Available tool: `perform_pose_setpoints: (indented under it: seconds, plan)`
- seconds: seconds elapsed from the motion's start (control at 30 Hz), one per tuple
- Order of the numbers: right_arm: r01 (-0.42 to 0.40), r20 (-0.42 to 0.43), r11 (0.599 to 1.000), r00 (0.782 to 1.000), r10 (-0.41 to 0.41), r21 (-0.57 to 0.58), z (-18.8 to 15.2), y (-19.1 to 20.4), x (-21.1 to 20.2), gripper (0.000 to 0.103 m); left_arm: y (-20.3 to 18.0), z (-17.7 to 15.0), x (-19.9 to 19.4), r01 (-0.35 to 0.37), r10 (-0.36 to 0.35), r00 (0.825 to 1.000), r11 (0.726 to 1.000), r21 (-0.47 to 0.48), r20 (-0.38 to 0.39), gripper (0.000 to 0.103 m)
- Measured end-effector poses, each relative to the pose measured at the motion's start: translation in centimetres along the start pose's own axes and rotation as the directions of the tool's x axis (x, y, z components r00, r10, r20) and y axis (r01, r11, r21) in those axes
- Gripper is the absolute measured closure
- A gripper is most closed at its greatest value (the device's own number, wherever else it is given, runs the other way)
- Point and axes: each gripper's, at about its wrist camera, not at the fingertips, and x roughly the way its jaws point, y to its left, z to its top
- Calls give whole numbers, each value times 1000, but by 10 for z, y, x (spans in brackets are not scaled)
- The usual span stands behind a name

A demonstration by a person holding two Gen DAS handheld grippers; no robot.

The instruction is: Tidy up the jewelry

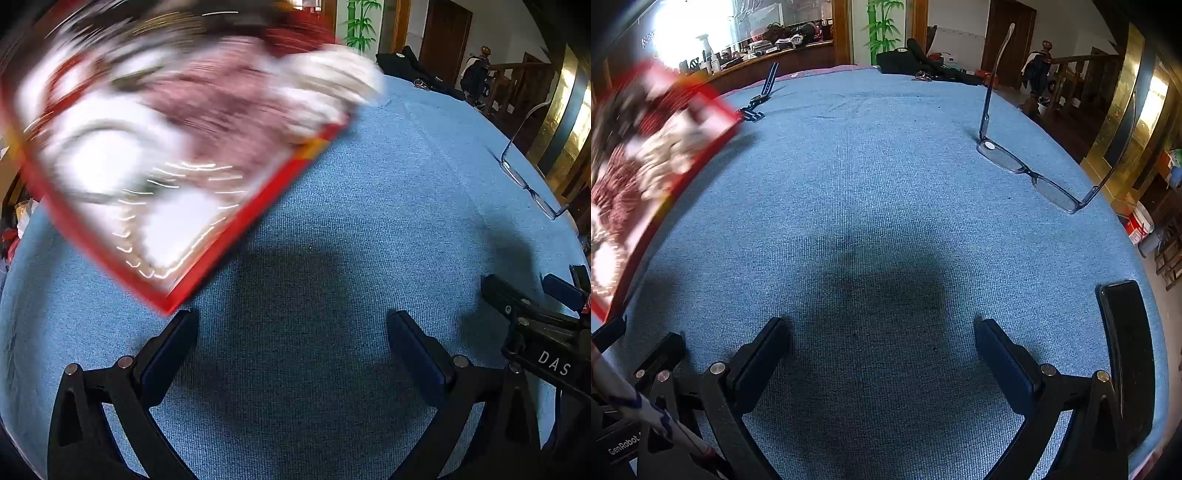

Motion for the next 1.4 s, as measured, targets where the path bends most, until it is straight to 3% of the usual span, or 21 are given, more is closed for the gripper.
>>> perform_pose_setpoints:
  seconds: [1.4]
  plan:
    - [13,-3,1000,1000,-13,5,0,0,1,0,1,1,0,2,-2,1000,1000,-2,1,0]
